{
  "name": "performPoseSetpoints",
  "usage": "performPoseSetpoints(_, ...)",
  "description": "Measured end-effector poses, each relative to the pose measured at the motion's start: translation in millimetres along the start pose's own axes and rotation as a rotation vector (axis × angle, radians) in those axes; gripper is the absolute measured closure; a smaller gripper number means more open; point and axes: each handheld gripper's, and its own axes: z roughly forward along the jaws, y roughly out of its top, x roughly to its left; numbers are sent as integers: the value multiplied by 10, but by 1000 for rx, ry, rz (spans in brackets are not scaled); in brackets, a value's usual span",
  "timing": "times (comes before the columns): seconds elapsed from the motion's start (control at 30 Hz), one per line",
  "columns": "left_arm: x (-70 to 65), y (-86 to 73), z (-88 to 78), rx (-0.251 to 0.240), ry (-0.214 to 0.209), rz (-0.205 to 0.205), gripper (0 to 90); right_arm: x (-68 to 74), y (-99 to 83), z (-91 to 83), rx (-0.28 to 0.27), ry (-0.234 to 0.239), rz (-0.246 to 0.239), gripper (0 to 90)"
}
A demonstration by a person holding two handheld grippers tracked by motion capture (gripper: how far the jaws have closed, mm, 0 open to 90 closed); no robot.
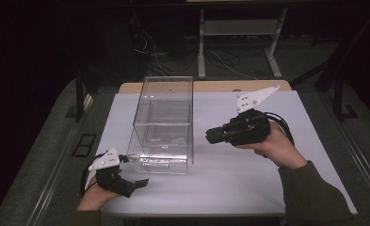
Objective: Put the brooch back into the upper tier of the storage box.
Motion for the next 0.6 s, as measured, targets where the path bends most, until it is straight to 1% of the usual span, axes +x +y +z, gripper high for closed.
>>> performPoseSetpoints(0.13, 2, 0, -2, -1, 1, -2, 0, 2, 87, 31, -6, 9, -7, 786)
performPoseSetpoints(0.27, -1, 3, -1, -2, 0, 1, 0, 3, 162, 75, -2, 11, -8, 786)
performPoseSetpoints(0.43, 2, 5, -4, -3, -1, 0, 0, 10, 257, 152, -1, 25, -10, 786)
performPoseSetpoints(0.6, -1, 7, -2, -4, -3, 0, 0, 19, 345, 239, 6, 35, -23, 786)
